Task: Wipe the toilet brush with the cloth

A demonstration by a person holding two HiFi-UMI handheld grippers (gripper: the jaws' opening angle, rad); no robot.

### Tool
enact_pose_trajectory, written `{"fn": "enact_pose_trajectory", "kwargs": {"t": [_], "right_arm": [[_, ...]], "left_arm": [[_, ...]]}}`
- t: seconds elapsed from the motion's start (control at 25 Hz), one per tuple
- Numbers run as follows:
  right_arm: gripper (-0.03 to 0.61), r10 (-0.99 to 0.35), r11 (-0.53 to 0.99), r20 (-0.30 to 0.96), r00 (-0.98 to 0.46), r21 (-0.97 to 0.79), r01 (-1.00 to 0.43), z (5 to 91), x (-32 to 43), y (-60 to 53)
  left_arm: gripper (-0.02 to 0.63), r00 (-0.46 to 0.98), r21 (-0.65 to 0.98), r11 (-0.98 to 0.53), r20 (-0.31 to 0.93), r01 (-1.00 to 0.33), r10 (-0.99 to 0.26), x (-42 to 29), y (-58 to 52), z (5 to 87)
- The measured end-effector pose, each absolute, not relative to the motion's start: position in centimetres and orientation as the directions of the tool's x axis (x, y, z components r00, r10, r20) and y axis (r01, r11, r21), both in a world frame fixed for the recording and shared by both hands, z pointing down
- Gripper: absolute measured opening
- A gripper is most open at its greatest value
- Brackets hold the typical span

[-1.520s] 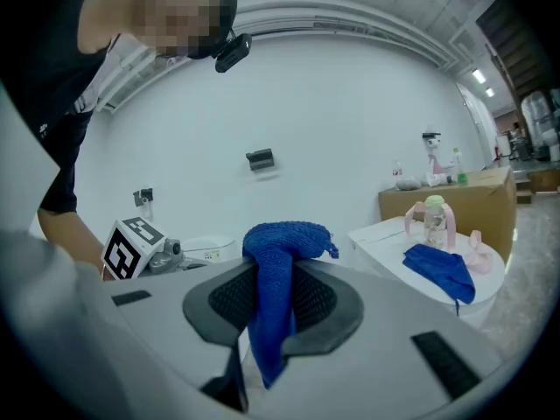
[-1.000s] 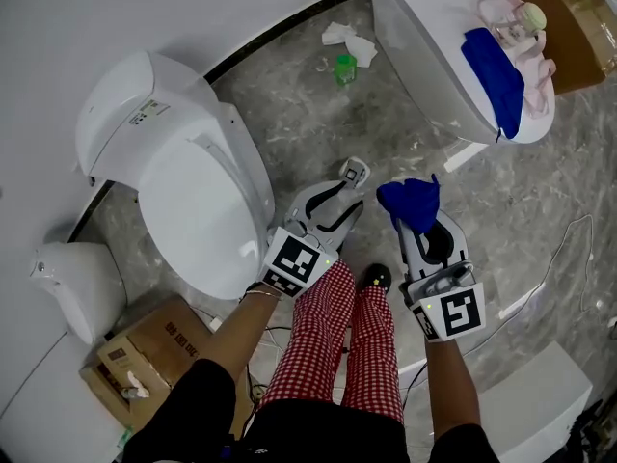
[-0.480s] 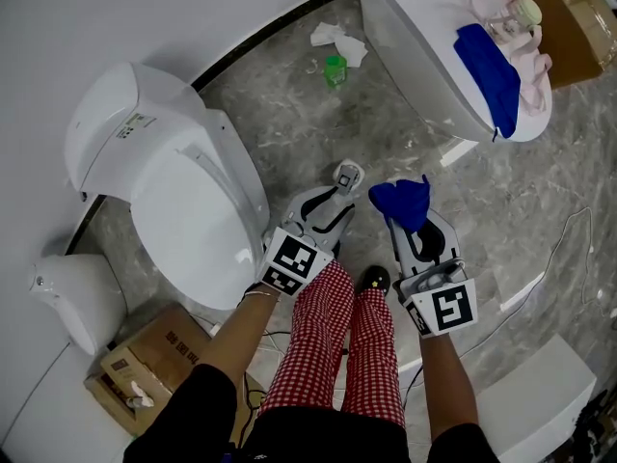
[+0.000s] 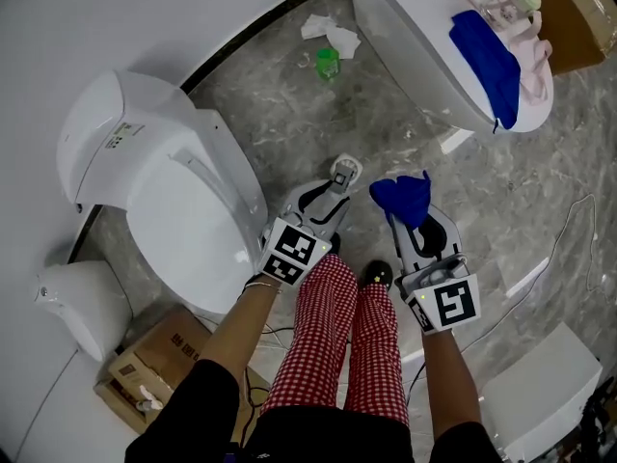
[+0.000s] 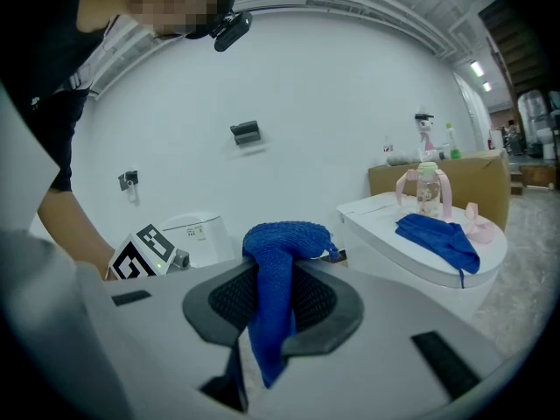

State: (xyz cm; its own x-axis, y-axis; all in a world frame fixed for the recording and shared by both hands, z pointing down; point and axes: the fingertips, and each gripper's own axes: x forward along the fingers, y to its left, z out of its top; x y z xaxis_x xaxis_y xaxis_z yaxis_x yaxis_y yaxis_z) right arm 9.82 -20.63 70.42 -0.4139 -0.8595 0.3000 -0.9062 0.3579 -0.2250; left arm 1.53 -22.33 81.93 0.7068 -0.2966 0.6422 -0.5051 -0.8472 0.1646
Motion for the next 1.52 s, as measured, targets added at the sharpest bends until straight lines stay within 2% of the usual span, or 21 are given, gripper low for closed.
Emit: {"fn": "enact_pose_trajectory", "kwargs": {"t": [0.72, 1.28, 1.52], "right_arm": [[0.077, -0.86, 0.316, 0.333, -0.386, -0.245, -0.917, 72.6, 11.2, -22.6], [0.077, -0.869, 0.264, 0.359, -0.34, -0.245, -0.933, 73.8, 13.4, -22.6], [0.077, -0.861, 0.299, 0.363, -0.356, -0.205, -0.932, 73.7, 12.8, -22.6]], "left_arm": [[0.164, 0.639, 0.195, -0.852, 0.745, -0.485, -0.193, 1.8, -23.8, 88.0], [0.186, 0.582, 0.259, -0.804, 0.803, -0.535, -0.128, 2.0, -24.3, 92.9], [0.2, 0.546, 0.281, -0.772, 0.832, -0.571, -0.102, 1.7, -24.3, 93.9]]}}
